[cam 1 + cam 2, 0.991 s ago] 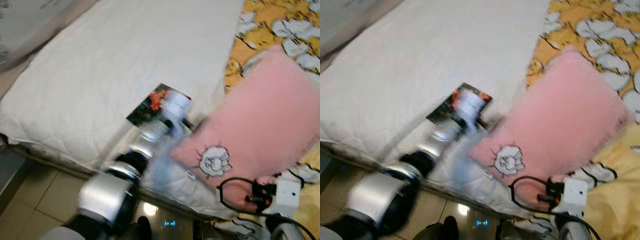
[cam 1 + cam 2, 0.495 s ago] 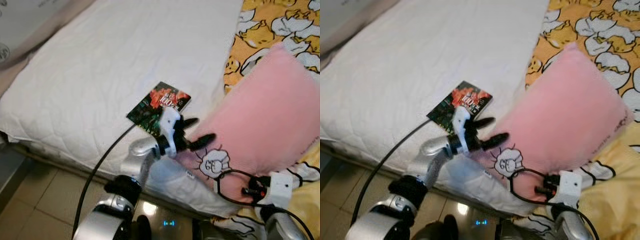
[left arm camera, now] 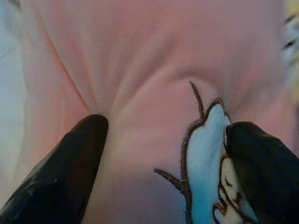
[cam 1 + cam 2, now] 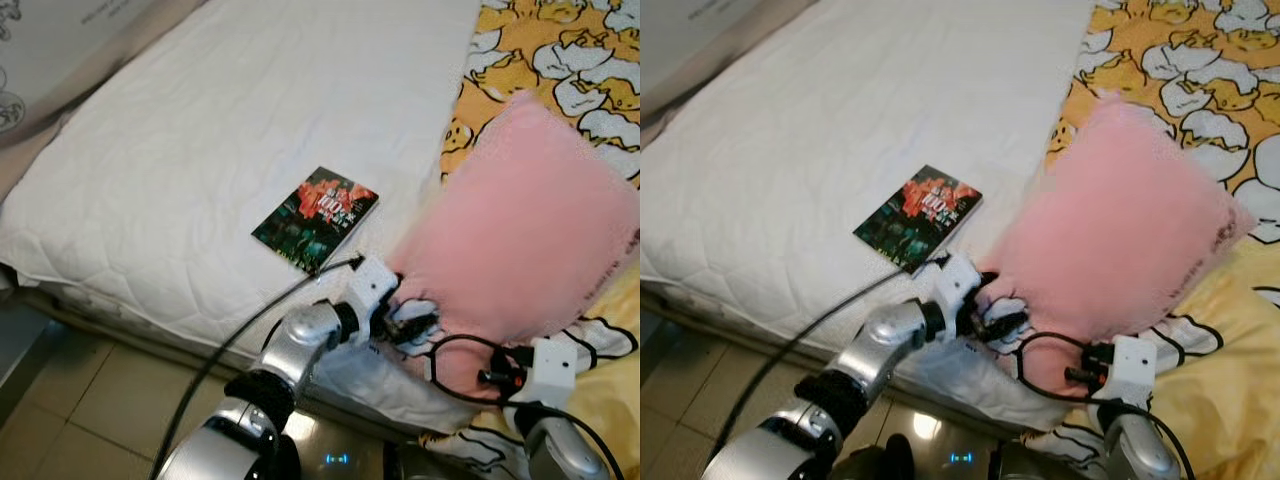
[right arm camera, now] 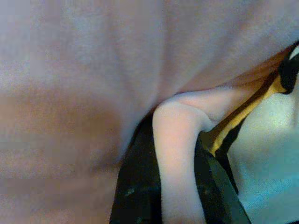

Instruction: Clean up the room

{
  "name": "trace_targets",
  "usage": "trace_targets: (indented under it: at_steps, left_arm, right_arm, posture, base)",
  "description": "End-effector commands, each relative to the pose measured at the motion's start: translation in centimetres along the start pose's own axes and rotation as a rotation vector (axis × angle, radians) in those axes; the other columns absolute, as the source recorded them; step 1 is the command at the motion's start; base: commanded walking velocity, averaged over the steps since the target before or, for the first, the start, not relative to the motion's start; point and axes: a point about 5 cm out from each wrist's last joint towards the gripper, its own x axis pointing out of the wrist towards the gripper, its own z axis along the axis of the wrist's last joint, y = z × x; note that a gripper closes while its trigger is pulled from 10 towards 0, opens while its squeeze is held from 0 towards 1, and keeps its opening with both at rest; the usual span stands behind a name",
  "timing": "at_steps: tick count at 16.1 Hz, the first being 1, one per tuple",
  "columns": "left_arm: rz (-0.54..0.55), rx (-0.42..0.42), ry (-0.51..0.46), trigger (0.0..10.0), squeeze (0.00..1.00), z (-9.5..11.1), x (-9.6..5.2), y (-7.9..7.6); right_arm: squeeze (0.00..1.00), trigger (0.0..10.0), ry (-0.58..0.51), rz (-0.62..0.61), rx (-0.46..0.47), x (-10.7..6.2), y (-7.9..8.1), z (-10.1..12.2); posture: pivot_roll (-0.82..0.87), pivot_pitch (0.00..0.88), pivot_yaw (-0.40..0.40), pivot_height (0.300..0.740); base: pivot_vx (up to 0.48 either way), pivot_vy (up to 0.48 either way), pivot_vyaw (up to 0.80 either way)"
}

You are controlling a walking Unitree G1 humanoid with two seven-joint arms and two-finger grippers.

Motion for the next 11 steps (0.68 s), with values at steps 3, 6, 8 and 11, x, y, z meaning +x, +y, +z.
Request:
trace_targets:
  at_steps: [3, 6, 8, 11]
  left_arm:
    - [0.069, -0.124, 0.089, 10.0, 0.0, -0.8, 2.1, -2.0]
    - [0.125, -0.217, 0.078, 0.0, 0.0, -0.6, 2.2, -1.5]
    - [0.141, -0.203, 0.092, 0.0, 0.0, -0.7, 1.9, -0.8]
    - [0.135, -0.148, 0.098, 0.0, 0.0, -0.3, 1.8, -0.2]
  right_arm:
    - [0.0, 0.0, 0.104, 0.02, 0.008, -0.5, 0.7, -2.4]
    - [0.0, 0.0, 0.102, 0.02, 0.012, -0.4, 0.7, -2.4]
    - [0.0, 0.0, 0.097, 0.016, 0.019, -0.3, 0.5, -2.2]
    - [0.0, 0.0, 0.097, 0.026, 0.029, 0.2, 1.1, -2.4]
  posture:
    - [-0.16, 0.239, 0.081, 0.727]
    - [-0.16, 0.237, 0.084, 0.727]
    - [-0.15, 0.236, 0.088, 0.727]
    - [-0.13, 0.228, 0.079, 0.727]
  base:
    - [0.0, 0.0, 0.0]
    - [0.0, 0.0, 0.0]
    - [0.0, 0.0, 0.0]
    - [0.0, 0.0, 0.0]
